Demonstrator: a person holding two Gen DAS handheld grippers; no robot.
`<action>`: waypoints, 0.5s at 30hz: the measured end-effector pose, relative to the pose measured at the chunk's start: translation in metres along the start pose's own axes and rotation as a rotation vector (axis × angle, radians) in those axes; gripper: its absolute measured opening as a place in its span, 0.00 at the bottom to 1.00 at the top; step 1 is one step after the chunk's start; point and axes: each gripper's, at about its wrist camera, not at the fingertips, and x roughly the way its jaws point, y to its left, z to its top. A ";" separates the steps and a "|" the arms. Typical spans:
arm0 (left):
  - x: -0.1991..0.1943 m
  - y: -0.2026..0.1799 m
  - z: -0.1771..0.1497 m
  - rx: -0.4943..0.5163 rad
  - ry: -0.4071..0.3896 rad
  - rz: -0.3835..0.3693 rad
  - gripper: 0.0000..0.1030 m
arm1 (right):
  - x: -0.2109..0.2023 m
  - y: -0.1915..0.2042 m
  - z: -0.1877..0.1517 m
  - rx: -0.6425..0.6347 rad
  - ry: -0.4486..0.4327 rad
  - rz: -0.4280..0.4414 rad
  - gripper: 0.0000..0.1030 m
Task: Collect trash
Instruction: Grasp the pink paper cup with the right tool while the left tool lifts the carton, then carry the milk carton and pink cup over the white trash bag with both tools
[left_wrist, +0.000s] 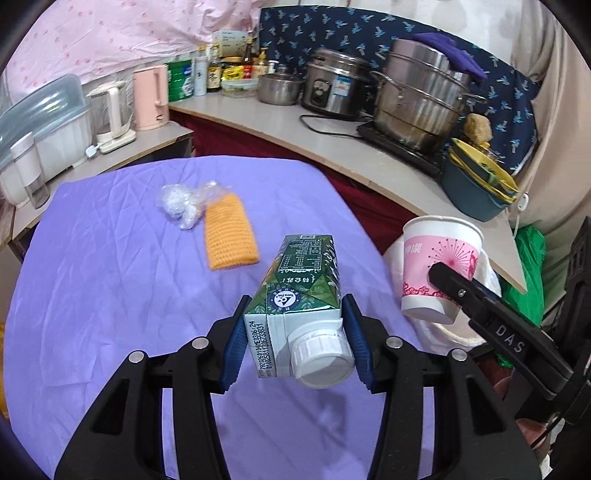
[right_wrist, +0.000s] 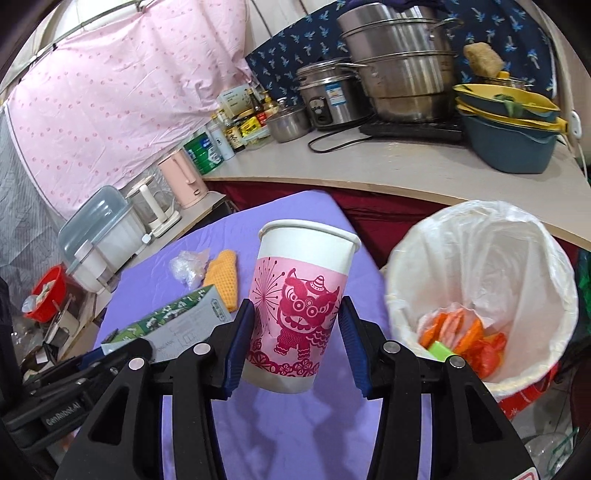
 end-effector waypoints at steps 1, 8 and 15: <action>-0.002 -0.006 0.000 0.009 -0.002 -0.005 0.45 | -0.004 -0.006 -0.001 0.008 -0.004 -0.006 0.44; -0.006 -0.051 0.003 0.066 -0.008 -0.067 0.45 | -0.032 -0.050 -0.001 0.063 -0.042 -0.053 0.44; 0.001 -0.105 0.005 0.137 -0.015 -0.120 0.45 | -0.051 -0.096 0.000 0.116 -0.072 -0.113 0.44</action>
